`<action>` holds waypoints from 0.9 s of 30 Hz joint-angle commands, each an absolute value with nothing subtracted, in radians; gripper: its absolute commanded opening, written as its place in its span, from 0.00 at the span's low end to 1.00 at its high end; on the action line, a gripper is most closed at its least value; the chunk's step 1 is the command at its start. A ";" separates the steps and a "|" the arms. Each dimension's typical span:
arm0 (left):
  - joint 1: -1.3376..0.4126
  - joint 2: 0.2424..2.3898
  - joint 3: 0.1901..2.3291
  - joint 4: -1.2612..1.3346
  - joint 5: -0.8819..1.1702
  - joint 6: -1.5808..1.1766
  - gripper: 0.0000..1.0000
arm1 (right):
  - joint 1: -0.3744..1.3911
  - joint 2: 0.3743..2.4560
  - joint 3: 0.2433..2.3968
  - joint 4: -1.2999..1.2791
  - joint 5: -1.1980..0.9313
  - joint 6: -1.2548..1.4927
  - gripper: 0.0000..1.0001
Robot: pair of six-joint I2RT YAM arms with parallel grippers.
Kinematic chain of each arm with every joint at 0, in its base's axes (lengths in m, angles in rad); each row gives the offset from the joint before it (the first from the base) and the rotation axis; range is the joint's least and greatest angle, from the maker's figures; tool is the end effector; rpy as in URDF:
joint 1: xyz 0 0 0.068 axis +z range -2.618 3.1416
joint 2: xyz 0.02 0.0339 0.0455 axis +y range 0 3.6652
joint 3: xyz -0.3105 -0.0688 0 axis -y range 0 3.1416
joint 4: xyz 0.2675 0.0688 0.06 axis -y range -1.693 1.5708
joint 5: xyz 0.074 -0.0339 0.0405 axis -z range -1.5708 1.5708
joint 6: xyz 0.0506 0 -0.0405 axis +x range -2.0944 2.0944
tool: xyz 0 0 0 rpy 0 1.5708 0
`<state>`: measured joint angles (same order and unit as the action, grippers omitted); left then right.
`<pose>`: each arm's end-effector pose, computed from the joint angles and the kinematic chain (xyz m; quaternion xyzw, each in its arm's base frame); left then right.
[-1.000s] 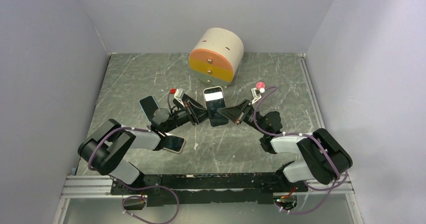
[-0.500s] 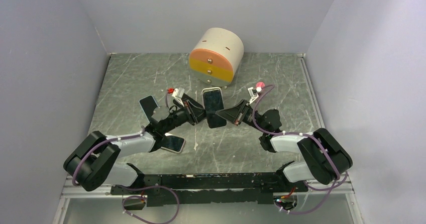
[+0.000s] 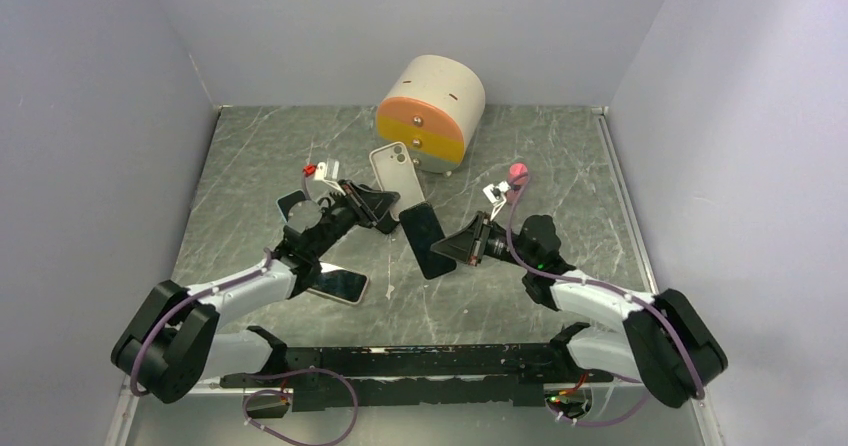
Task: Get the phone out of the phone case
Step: Place the phone at the center of the board.
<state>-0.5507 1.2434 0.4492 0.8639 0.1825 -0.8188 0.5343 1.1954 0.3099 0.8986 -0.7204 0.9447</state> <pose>0.2286 -0.1511 0.2674 -0.0247 0.6820 -0.5088 0.5248 0.1843 0.1479 0.2347 -0.1116 0.6947 0.6318 0.3252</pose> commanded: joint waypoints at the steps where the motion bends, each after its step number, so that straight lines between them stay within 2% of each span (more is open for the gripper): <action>1: -0.548 1.149 0.446 0.801 0.112 -0.756 0.03 | 0.516 1.063 0.338 0.682 -0.560 0.807 0.00; 6: -0.548 1.048 0.414 0.679 0.079 -0.725 0.02 | 0.451 0.984 0.318 0.562 -0.379 0.771 0.00; 9: -0.548 1.005 0.388 0.645 0.084 -0.722 0.03 | 0.423 1.009 0.319 0.551 -0.317 0.752 0.00; 15: -0.548 0.999 0.351 0.656 0.135 -0.746 0.03 | 0.365 1.168 0.333 0.665 -0.290 0.779 0.00; 27: -0.545 1.025 0.342 0.670 0.184 -0.742 0.02 | 0.318 1.520 0.513 0.744 -0.284 0.778 0.00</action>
